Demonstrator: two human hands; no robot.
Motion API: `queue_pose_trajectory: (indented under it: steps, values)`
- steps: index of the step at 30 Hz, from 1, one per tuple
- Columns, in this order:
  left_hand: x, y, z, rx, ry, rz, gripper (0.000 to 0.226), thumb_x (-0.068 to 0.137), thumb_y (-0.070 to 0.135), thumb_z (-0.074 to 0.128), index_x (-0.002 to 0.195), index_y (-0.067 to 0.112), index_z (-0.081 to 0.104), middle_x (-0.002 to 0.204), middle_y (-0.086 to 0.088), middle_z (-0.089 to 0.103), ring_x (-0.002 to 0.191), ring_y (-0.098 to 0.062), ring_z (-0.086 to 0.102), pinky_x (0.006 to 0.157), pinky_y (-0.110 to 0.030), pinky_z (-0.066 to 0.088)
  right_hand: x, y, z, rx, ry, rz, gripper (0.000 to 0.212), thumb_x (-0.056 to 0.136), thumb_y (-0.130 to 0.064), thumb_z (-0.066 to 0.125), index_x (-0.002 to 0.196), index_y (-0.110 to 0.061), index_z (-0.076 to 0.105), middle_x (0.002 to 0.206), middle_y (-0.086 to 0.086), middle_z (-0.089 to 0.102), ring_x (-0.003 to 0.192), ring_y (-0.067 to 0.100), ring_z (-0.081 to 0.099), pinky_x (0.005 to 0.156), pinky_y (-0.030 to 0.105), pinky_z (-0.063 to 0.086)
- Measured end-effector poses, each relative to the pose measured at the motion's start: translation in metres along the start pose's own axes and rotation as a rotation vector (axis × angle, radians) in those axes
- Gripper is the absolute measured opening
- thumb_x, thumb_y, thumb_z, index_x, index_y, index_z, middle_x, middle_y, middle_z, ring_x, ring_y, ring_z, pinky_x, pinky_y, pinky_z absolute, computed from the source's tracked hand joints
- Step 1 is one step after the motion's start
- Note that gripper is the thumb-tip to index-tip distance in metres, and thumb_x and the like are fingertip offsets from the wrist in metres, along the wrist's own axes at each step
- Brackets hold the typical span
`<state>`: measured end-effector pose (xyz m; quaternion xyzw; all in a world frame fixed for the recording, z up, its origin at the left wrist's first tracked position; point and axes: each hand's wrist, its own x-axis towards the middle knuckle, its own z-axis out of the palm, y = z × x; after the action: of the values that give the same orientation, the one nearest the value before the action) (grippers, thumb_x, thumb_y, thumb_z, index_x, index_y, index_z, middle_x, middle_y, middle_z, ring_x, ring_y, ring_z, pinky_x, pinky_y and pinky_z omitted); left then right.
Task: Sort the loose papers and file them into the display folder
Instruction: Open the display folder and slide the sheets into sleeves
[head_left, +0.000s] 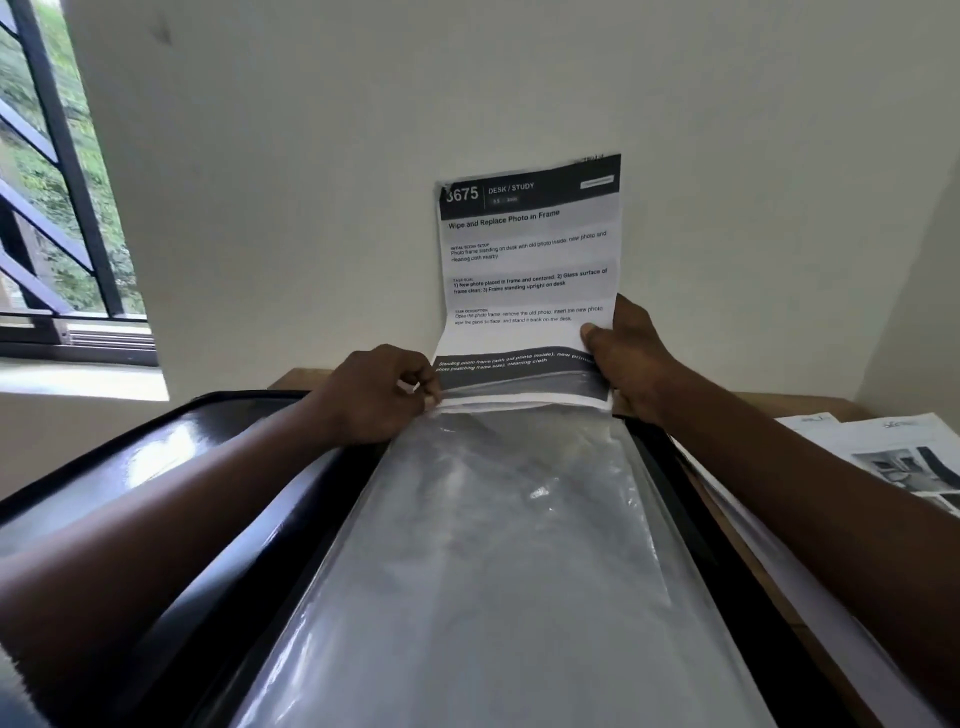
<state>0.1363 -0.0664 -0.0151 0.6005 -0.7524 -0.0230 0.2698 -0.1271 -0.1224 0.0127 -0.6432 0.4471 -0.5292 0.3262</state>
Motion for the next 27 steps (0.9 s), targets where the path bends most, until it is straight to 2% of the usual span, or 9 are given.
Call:
queue_pose_trajectory:
  steps: [3, 6, 9, 13, 16, 19, 21, 24, 27]
  values:
    - [-0.001, -0.002, 0.002, -0.083, 0.045, -0.031, 0.012, 0.09, 0.018, 0.072, 0.09, 0.03, 0.075, 0.083, 0.016, 0.071, 0.072, 0.013, 0.058, 0.065, 0.0, 0.036, 0.002, -0.002, -0.003, 0.039, 0.006, 0.037, 0.046, 0.097, 0.014, 0.036, 0.124, -0.013, 0.061, 0.093, -0.009, 0.063, 0.067, -0.006, 0.062, 0.049, 0.003, 0.043]
    - [-0.001, -0.005, 0.005, -0.108, 0.079, -0.025, 0.013, 0.089, 0.017, 0.074, 0.088, 0.029, 0.075, 0.075, 0.018, 0.07, 0.069, 0.013, 0.058, 0.064, -0.002, 0.037, 0.001, 0.001, -0.007, 0.067, -0.032, 0.099, 0.039, 0.1, 0.01, 0.038, 0.116, -0.016, 0.061, 0.092, -0.004, 0.066, 0.054, -0.006, 0.065, 0.045, 0.011, 0.047]
    - [-0.003, -0.006, 0.008, -0.112, 0.112, -0.007, 0.012, 0.088, 0.016, 0.075, 0.088, 0.028, 0.075, 0.069, 0.028, 0.066, 0.067, 0.012, 0.057, 0.063, -0.003, 0.036, -0.001, 0.002, -0.008, 0.1, -0.049, 0.221, 0.019, 0.104, -0.007, 0.049, 0.107, -0.015, 0.066, 0.101, 0.006, 0.072, 0.07, 0.014, 0.071, 0.045, 0.023, 0.054]
    - [-0.005, -0.007, 0.004, -0.093, 0.054, 0.015, 0.008, 0.089, 0.019, 0.074, 0.089, 0.027, 0.075, 0.072, 0.021, 0.069, 0.069, 0.009, 0.059, 0.065, -0.005, 0.038, 0.002, 0.006, -0.006, 0.085, 0.008, 0.258, 0.02, 0.103, -0.009, 0.053, 0.09, -0.017, 0.066, 0.093, 0.007, 0.072, 0.075, 0.024, 0.07, 0.054, 0.031, 0.058]
    - [-0.008, -0.007, 0.002, 0.03, 0.011, 0.075, 0.003, 0.09, 0.027, 0.075, 0.089, 0.029, 0.074, 0.085, 0.014, 0.066, 0.079, 0.009, 0.057, 0.073, -0.018, 0.04, 0.002, 0.005, -0.004, 0.044, 0.034, 0.22, 0.02, 0.103, -0.005, 0.049, 0.098, -0.017, 0.065, 0.093, 0.007, 0.071, 0.08, 0.025, 0.07, 0.068, 0.037, 0.06]
    - [-0.008, -0.008, 0.004, 0.027, 0.052, 0.113, 0.015, 0.084, 0.039, 0.069, 0.09, 0.027, 0.075, 0.091, 0.011, 0.065, 0.083, 0.001, 0.059, 0.077, -0.022, 0.045, 0.004, 0.005, -0.003, -0.027, 0.041, 0.194, 0.022, 0.102, -0.005, 0.047, 0.103, -0.019, 0.065, 0.104, 0.01, 0.072, 0.091, 0.028, 0.07, 0.082, 0.041, 0.06]
    - [-0.006, -0.008, 0.005, 0.028, 0.039, 0.086, 0.005, 0.09, 0.031, 0.071, 0.09, 0.028, 0.074, 0.084, 0.013, 0.07, 0.077, -0.001, 0.062, 0.074, -0.024, 0.044, 0.003, 0.005, -0.005, 0.003, 0.031, 0.231, 0.023, 0.102, -0.004, 0.046, 0.094, -0.015, 0.065, 0.096, 0.008, 0.072, 0.082, 0.025, 0.07, 0.07, 0.036, 0.06]
    - [-0.005, -0.011, 0.006, -0.026, 0.069, 0.05, 0.011, 0.093, 0.013, 0.069, 0.092, 0.022, 0.074, 0.069, 0.025, 0.068, 0.07, 0.01, 0.06, 0.066, -0.006, 0.038, 0.003, 0.007, -0.006, 0.073, 0.025, 0.312, 0.026, 0.101, -0.001, 0.047, 0.086, -0.015, 0.062, 0.086, 0.007, 0.069, 0.07, 0.024, 0.068, 0.055, 0.032, 0.058]
    - [-0.005, -0.016, 0.005, -0.116, 0.059, 0.014, 0.016, 0.094, 0.009, 0.067, 0.09, 0.024, 0.072, 0.07, 0.014, 0.07, 0.063, 0.001, 0.058, 0.065, -0.013, 0.041, 0.003, 0.01, -0.003, 0.135, 0.055, 0.398, 0.012, 0.1, 0.0, 0.05, 0.099, -0.008, 0.059, 0.085, 0.012, 0.065, 0.054, 0.019, 0.065, 0.039, 0.026, 0.051]
